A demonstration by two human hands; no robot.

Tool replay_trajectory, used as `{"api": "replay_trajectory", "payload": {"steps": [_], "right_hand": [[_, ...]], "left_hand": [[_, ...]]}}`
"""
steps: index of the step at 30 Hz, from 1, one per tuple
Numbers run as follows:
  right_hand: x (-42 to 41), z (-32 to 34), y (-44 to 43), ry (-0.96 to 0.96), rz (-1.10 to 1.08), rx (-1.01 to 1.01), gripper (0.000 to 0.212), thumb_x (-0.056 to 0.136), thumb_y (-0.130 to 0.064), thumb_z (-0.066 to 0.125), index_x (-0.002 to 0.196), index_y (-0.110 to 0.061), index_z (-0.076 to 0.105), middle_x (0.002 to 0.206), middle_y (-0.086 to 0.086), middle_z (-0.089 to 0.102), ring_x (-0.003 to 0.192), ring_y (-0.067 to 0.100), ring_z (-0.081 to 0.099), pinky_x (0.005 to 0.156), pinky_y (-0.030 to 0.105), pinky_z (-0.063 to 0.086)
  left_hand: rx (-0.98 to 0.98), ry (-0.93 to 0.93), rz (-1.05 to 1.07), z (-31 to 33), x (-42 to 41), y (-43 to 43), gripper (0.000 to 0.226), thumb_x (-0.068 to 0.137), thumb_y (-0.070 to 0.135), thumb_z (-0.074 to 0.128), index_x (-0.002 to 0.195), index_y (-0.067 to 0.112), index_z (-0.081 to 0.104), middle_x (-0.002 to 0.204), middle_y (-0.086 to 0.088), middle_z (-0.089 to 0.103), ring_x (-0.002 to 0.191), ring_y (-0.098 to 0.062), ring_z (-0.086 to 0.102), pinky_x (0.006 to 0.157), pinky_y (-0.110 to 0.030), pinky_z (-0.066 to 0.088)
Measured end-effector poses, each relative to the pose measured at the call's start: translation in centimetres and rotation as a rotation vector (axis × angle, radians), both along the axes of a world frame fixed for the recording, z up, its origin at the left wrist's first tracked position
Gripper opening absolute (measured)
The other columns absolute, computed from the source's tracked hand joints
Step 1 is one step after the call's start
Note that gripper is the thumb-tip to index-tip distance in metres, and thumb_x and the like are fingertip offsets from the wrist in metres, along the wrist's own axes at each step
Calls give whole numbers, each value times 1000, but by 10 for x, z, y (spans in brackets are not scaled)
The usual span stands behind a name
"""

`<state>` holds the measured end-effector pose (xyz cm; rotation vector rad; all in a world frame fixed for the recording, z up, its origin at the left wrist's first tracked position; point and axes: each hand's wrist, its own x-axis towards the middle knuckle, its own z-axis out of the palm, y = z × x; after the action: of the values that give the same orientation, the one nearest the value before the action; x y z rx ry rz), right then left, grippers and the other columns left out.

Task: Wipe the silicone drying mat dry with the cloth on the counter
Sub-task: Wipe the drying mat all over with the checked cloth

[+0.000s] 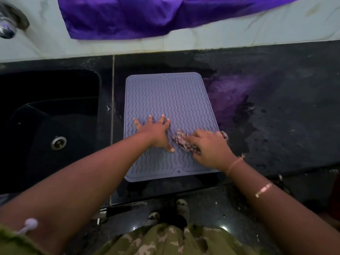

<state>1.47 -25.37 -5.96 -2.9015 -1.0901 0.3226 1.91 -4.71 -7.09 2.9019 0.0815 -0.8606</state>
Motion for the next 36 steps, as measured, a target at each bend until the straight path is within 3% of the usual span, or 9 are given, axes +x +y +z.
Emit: {"api": "replay_trajectory", "payload": {"steps": [4,8,14,18,24,27,30,34,36], "right_hand": [[-14,6,-22,80,57,-52,53,77,-41,56,130,-38,47,114,-7,50,107,18,51,85,36,33],[12,12,-7,224,-73,17,54,77,-49,58,128,-41,45,117,-4,49,112,20,46,91,42,32],[7,0,3,110,-72,46,53,82,-40,59,132,-31,46,114,3,52,106,25,54,84,36,44],[-12,-3,-24,104,72,24,49,79,-40,59,128,-38,49,107,-3,54,101,19,54,80,33,36],[3,12,-40,348,-23,14,35,77,-38,66,111,-33,63,108,-3,60,101,18,56,85,35,47],[23,28,-41,432,-262,265,27,78,-25,68,104,-26,66,100,-1,64,92,19,60,81,32,49],[44,53,-37,504,-456,697,22,80,-10,63,100,-20,66,89,0,66,81,15,63,72,27,53],[68,81,-12,608,-496,1210,21,80,-2,55,88,-19,65,74,-2,65,67,10,61,63,25,51],[76,86,4,777,-452,1387,19,77,-4,50,87,-16,61,71,-3,62,65,10,58,59,24,48]], "left_hand": [[2,13,4,2,0,0,118,65,71,66,149,33,-7,158,9,-13,144,-32,-12,101,-74,-9],[11,26,-6,5,1,-2,119,65,71,66,149,32,-8,158,8,-14,144,-32,-11,101,-75,-6],[17,48,5,7,1,-4,119,65,69,67,150,32,-8,158,9,-15,144,-31,-12,102,-74,-7],[14,64,3,9,1,-4,118,66,70,66,149,33,-9,158,9,-16,144,-31,-12,102,-74,-7],[6,52,8,9,-1,-3,117,67,69,66,149,33,-9,158,9,-15,145,-30,-12,102,-74,-7],[2,52,7,9,-1,-3,118,67,69,66,149,33,-9,158,9,-16,145,-30,-13,102,-74,-7],[14,52,10,9,-1,-4,118,66,70,66,149,33,-10,158,9,-16,145,-30,-13,102,-74,-6],[30,60,3,8,1,-4,120,65,72,65,148,34,-11,157,9,-17,144,-31,-13,102,-75,-5],[38,59,2,7,1,-4,121,63,72,65,149,34,-11,158,8,-16,144,-31,-12,102,-75,-5]]}}
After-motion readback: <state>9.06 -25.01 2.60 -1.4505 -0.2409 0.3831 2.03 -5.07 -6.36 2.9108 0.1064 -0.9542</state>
